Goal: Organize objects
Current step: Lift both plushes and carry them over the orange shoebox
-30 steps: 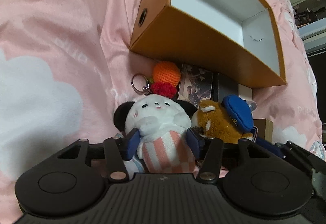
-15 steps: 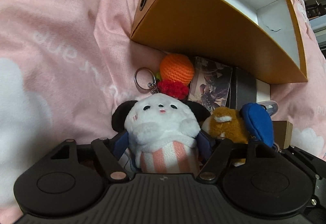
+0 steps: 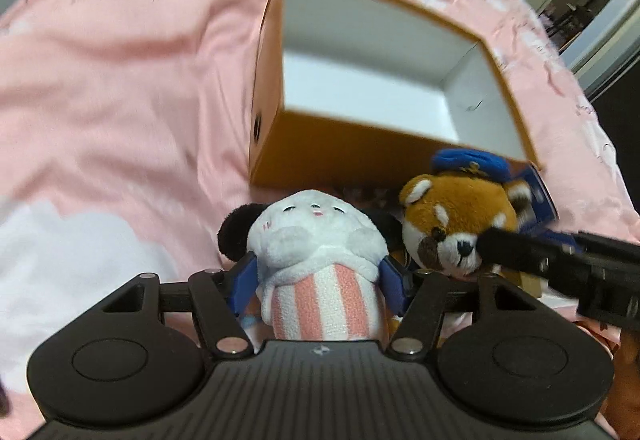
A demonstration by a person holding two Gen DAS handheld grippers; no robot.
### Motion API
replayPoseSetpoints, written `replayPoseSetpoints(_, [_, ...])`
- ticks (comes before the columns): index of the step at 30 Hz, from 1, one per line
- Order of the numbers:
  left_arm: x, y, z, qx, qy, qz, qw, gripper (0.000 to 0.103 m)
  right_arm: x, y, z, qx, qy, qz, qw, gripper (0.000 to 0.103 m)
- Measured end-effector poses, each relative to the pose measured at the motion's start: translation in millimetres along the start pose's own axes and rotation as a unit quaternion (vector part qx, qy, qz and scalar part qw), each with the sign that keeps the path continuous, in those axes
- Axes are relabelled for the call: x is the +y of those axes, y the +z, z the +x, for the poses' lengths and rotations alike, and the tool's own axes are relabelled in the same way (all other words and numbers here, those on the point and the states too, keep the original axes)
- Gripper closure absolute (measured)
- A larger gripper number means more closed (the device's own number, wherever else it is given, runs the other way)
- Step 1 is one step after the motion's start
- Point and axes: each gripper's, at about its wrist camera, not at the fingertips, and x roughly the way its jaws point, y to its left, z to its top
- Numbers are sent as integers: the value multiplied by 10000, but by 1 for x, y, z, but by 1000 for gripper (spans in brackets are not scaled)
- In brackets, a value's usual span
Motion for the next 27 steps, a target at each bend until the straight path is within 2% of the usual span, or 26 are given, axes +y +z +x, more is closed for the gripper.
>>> replayPoseSetpoints(1, [-3, 2, -6, -124, 33, 91, 9999, 32, 1, 4, -4, -81, -15, -12, 10000, 64])
replayPoseSetpoints(2, [-5, 3, -10, -246, 65, 176, 9995, 32, 2, 8, -7, -161, -72, -50, 9998, 75])
replayPoseSetpoints(3, [-8, 6, -15, -367, 112, 272, 9989, 33, 4, 13, -9, -255, -160, -106, 9995, 92])
replayPoseSetpoints(4, [-11, 8, -21, -508, 114, 369, 9980, 33, 4, 17, -12, -318, -198, -114, 9992, 102])
replayPoseSetpoints(6, [-13, 13, -30, -671, 46, 457, 9967, 33, 2, 28, -17, -405, -129, -44, 9991, 102])
replayPoseSetpoints(8, [-19, 21, -30, -683, 150, 526, 9962, 33, 2, 35, -13, -342, -192, -53, 9992, 102])
replayPoseSetpoints(12, [-21, 18, -21, -671, 286, 549, 9958, 33, 4, 29, -6, -148, -249, -149, 9995, 95])
replayPoseSetpoints(13, [-20, 16, -19, -654, 307, 556, 9958, 33, 5, 25, -2, -61, -221, -167, 9996, 89])
replayPoseSetpoints(14, [-18, 14, -19, -640, 318, 552, 9959, 33, 5, 21, 0, 1, -201, -162, 9997, 77])
replayPoseSetpoints(16, [-15, 11, -20, -660, 310, 534, 9959, 33, 4, 13, 2, 49, -154, -178, 9997, 66])
replayPoseSetpoints(18, [-11, 9, -21, -665, 309, 517, 9960, 33, 7, 8, 7, 140, -185, -233, 9995, 64])
replayPoseSetpoints(20, [-10, 8, -20, -666, 304, 501, 9961, 33, 9, 5, 15, 312, -245, -342, 9986, 56])
replayPoseSetpoints(24, [-10, 6, -18, -665, 329, 502, 9960, 33, 10, 1, 33, 596, -453, -518, 9958, 50])
replayPoseSetpoints(27, [-12, 5, -14, -672, 368, 561, 9955, 33, 12, 1, 47, 748, -481, -666, 9938, 38])
